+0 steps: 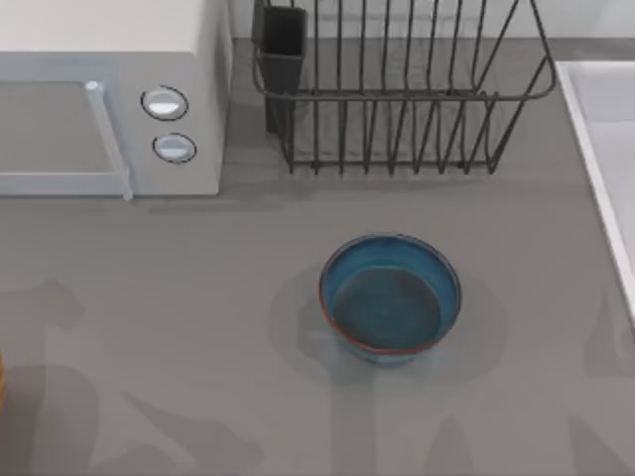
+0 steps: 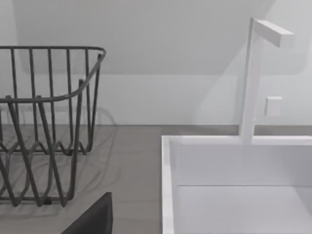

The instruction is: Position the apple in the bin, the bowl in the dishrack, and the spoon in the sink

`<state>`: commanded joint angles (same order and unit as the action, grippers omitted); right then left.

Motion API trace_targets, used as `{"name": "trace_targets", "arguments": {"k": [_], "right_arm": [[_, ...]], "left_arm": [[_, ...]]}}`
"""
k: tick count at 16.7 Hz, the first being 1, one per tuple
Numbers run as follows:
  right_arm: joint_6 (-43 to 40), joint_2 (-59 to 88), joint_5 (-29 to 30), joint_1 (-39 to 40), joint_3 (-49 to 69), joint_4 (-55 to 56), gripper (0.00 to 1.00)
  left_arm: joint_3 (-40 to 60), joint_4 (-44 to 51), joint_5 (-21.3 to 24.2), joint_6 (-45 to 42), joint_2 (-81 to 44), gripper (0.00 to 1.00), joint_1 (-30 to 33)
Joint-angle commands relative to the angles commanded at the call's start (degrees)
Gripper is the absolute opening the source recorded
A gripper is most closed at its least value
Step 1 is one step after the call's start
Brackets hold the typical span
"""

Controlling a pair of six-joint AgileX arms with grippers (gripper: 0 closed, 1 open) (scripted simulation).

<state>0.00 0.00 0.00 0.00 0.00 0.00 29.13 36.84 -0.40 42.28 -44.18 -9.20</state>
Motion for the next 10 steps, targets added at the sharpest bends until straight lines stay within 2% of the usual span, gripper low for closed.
{"name": "trace_targets", "arguments": {"k": [6, 10], "right_arm": [[0.0, 0.0, 0.0, 0.0, 0.0, 0.0, 1.0], [0.0, 0.0, 0.0, 0.0, 0.0, 0.0, 1.0]], "left_arm": [[-17.4, -21.2, 0.1, -25.6, 26.6, 1.0, 5.3], [-26.1, -32.8, 0.3, -38.3, 40.1, 1.0, 8.2]]}}
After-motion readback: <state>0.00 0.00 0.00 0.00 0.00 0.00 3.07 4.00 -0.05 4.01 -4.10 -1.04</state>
